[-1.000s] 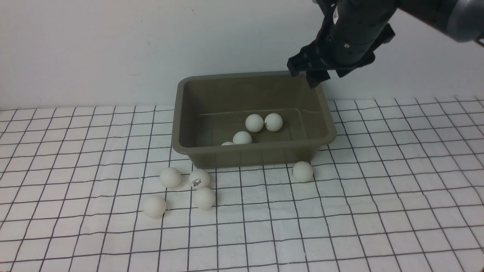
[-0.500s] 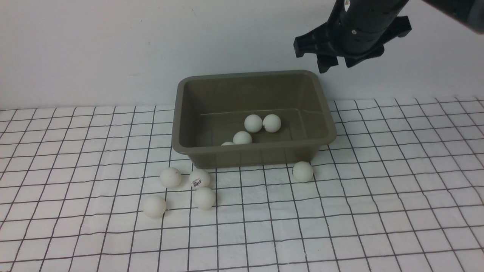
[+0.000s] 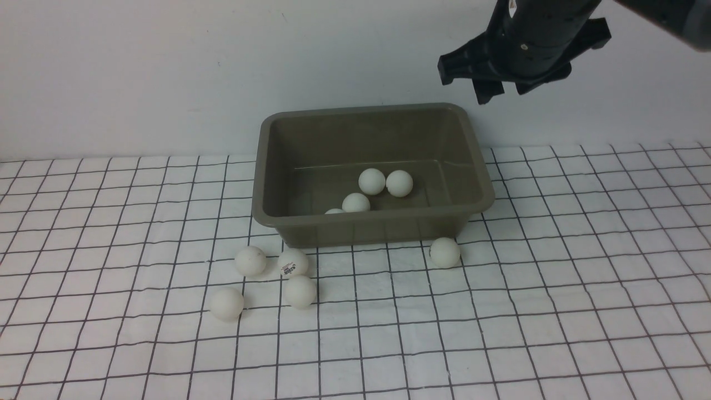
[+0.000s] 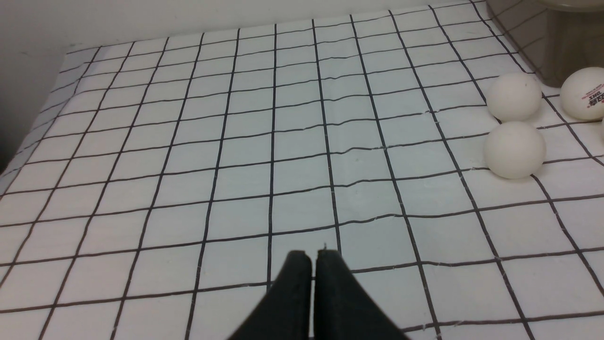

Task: Put the table tennis balls into the box on the white checkered tablecloth.
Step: 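Reach for and grasp a ping pong ball on the table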

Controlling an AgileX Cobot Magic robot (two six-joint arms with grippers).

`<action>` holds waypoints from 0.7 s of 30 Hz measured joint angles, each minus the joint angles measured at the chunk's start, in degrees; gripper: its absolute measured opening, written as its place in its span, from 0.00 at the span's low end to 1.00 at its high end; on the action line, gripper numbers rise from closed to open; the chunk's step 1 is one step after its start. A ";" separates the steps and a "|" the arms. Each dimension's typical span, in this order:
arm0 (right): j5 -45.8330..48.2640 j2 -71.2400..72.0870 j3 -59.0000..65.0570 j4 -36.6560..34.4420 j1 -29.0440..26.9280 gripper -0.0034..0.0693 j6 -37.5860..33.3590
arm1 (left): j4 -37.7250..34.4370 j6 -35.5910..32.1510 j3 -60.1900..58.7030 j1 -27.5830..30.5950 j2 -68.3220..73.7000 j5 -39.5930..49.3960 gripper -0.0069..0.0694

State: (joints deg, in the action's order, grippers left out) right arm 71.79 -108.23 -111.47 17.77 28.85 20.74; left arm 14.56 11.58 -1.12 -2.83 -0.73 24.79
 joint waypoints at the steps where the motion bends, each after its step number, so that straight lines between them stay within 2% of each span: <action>1: 0.00 0.00 0.00 0.00 0.00 0.51 0.07 | 0.00 0.00 0.00 0.00 0.00 0.00 0.09; 7: 0.00 0.16 0.21 -1.83 0.06 0.51 -4.95 | 0.00 0.00 0.00 0.00 0.00 0.00 0.09; 11: 0.00 3.78 4.59 -2.58 1.43 0.51 -7.04 | 0.00 0.00 0.00 0.00 0.00 0.00 0.09; 17: -0.98 15.97 20.57 -2.28 4.17 0.51 -5.19 | 0.00 0.00 0.00 0.00 0.00 0.00 0.09; 21: -9.45 22.43 34.66 -3.83 4.49 0.51 -1.15 | 0.00 0.00 0.00 0.00 0.00 0.00 0.09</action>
State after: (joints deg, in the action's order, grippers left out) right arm 62.33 -85.80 -76.81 13.94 33.34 19.59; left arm 14.56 11.58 -1.12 -2.83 -0.73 24.79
